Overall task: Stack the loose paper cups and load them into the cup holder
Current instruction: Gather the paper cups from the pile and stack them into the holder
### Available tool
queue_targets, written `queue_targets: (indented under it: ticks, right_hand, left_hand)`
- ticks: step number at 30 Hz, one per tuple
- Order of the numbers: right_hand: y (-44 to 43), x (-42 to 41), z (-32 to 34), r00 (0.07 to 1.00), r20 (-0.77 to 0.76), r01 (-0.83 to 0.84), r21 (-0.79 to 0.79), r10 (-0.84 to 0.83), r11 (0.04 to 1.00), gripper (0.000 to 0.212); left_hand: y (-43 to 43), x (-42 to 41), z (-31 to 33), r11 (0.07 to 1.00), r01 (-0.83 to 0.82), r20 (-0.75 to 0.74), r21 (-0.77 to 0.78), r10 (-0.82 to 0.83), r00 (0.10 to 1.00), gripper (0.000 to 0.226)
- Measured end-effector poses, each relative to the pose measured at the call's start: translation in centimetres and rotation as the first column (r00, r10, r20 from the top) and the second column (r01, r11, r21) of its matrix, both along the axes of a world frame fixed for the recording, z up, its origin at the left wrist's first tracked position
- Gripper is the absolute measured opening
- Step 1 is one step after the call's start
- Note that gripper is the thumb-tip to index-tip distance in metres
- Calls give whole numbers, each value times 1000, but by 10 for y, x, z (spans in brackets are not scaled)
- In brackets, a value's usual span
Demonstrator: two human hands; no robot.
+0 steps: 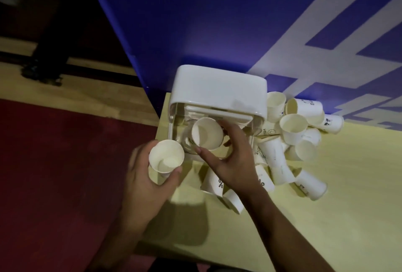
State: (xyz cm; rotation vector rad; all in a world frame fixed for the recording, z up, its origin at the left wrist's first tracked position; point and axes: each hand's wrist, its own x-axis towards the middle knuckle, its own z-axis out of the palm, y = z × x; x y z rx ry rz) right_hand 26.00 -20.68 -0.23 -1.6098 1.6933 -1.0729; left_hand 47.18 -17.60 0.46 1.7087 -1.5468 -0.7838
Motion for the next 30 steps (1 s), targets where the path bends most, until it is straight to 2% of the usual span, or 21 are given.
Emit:
queue_targets:
  ticks: [5,12,16,22,26,28,30]
  right_hand:
    - [-12,20,-23,990,-131,-48,58,55,997,75]
    - [-18,27,-60,969,-245,4,141,31,990,76]
    - [-17,27,-70,991,-136,14,220,17,975,79]
    - [-18,26,-62,995,-90,-14,256,38,967,80]
    - [-6,25,-30,982,140,103,179,-129,978,41]
    - [-2,25,-12,962,253,68,149,-104,986,35]
    - [0,25,-1,957,288,-5,104,-25,995,33]
  left_hand:
    - [3,22,-5,999,-40,2,15,40,999,69]
    - [-1,33,-6,998,-38,-16,47,38,999,69]
    - [-4,30,-5,999,-13,-52,47,16,999,69]
    - [-12,16,1,1000,6,-120,21,-4,993,69]
    - [-24,3,6,998,63,-148,-13,-64,987,71]
    - [-32,-9,6,994,101,-156,-35,-106,982,74]
    - [-41,-22,5,989,133,-141,-61,-140,980,76]
